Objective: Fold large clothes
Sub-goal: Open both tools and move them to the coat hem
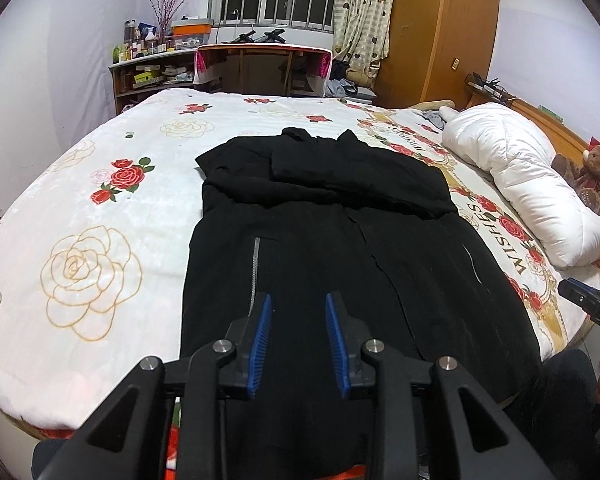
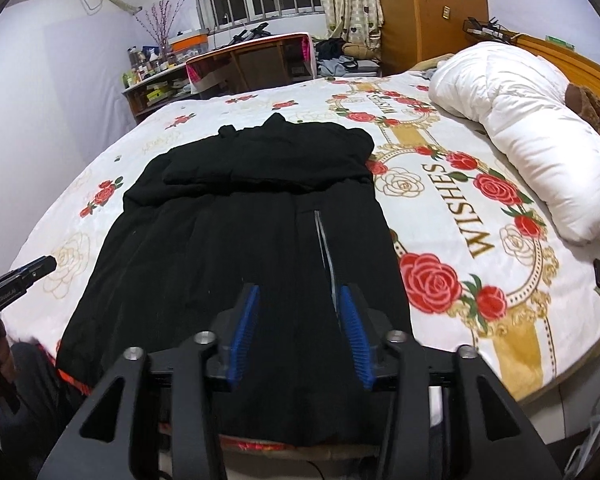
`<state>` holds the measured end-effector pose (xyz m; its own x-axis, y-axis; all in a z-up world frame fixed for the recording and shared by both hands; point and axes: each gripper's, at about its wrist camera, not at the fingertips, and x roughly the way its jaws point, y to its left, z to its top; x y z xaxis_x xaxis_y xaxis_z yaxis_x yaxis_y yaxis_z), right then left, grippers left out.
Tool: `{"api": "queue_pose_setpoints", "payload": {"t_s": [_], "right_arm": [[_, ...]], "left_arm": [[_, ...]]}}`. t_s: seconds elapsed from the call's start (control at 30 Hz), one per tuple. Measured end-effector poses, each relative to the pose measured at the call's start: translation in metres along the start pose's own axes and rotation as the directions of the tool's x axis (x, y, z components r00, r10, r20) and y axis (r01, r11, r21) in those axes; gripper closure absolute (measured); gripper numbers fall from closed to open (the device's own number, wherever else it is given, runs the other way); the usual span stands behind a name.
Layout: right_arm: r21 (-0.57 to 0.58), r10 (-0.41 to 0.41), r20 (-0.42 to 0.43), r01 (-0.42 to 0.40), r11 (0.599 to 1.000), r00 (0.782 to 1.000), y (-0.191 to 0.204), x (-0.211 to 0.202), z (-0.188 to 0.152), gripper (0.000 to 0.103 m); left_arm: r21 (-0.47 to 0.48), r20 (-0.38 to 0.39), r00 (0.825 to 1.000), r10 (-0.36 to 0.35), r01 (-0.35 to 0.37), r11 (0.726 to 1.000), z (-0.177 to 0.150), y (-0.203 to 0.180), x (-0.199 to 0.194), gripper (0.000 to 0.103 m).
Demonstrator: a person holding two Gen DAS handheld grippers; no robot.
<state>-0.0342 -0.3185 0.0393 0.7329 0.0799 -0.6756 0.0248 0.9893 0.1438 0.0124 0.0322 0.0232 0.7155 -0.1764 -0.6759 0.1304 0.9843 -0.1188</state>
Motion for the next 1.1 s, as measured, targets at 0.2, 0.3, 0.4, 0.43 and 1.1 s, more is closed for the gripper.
{"api": "queue_pose_setpoints", "payload": {"t_s": [0.2,0.3,0.4,0.43,1.1], "right_arm": [[0.016,0.000,0.001,0.000,1.000,1.000,-0.004,-0.005,-0.012,0.054],[0.026,0.002,-0.009,-0.002,1.000,1.000,-0.007,-0.003,-0.016,0.054],[0.042,0.005,-0.031,-0.004,0.999,1.000,-0.012,0.004,-0.019,0.052],[0.047,0.007,-0.039,-0.005,0.999,0.999,-0.014,0.005,-0.020,0.047],[0.251,-0.001,-0.304,0.081,0.965,0.953,-0.079,0.081,-0.043,0.036]], "left_arm": [[-0.008,0.005,1.000,0.016,-0.016,1.000,-0.008,0.006,-0.006,0.065],[-0.014,-0.003,1.000,0.024,-0.024,1.000,-0.014,0.009,-0.006,0.063],[-0.024,-0.020,0.999,0.032,-0.032,0.999,-0.020,0.014,-0.003,0.058],[-0.026,-0.025,0.999,0.037,-0.037,0.999,-0.021,0.016,-0.001,0.058],[-0.126,-0.238,0.966,0.103,-0.136,0.983,-0.074,0.073,0.067,0.051]]}}
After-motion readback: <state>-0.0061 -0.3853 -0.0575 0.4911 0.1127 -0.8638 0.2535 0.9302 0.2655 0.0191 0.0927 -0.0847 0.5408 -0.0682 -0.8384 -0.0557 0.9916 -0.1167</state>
